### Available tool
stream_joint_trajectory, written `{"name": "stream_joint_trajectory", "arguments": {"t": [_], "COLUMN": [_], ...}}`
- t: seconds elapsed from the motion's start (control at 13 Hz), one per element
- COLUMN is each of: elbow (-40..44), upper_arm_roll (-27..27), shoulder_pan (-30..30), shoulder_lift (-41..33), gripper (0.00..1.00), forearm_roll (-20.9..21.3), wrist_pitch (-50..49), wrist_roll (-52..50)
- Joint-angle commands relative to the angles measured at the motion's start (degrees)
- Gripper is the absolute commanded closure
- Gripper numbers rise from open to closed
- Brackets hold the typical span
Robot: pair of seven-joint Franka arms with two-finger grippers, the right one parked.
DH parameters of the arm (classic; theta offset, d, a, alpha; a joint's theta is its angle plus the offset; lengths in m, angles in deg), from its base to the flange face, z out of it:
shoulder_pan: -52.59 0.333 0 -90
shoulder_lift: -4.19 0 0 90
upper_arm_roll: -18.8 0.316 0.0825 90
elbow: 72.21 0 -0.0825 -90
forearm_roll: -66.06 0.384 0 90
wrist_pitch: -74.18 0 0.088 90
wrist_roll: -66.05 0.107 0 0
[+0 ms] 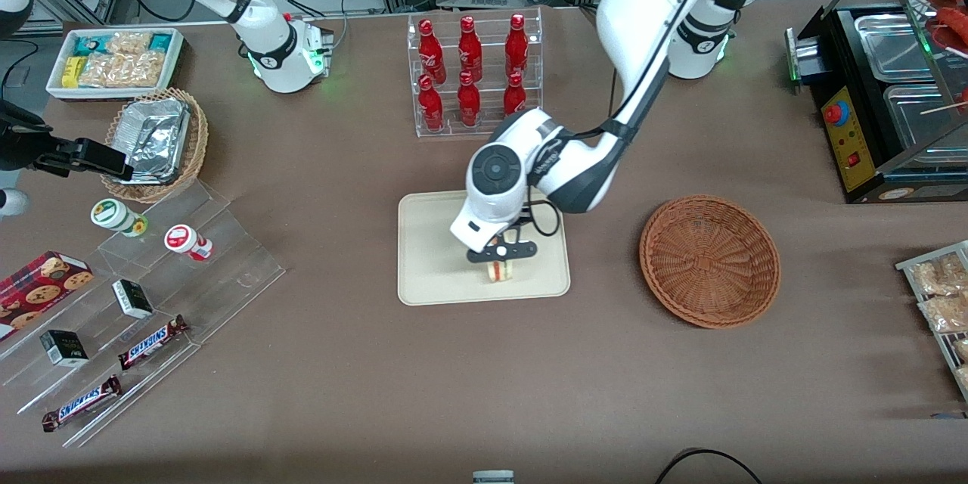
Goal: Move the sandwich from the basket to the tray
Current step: 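Lift the sandwich and carry it with the left gripper over the tray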
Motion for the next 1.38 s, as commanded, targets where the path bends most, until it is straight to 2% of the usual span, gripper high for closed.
{"name": "stream_joint_trajectory", "arguments": {"t": [0.0,0.62,0.69,0.77,1.31], "elbow": [5.6,5.1,5.1,5.1,5.7], "upper_arm_roll": [0.9,0.9,0.9,0.9,1.3], "shoulder_pan": [-1.5,-2.2,-2.3,-2.2,-1.5], "shoulder_lift": [3.5,6.0,6.1,6.3,0.3], "gripper": [1.00,1.00,0.66,0.01,0.00], "forearm_roll": [-0.5,-0.4,-0.4,-0.3,0.1], "wrist_pitch": [-0.7,1.0,1.0,1.1,-2.5], "wrist_roll": [-1.7,-4.8,-5.6,-5.3,-4.7]}}
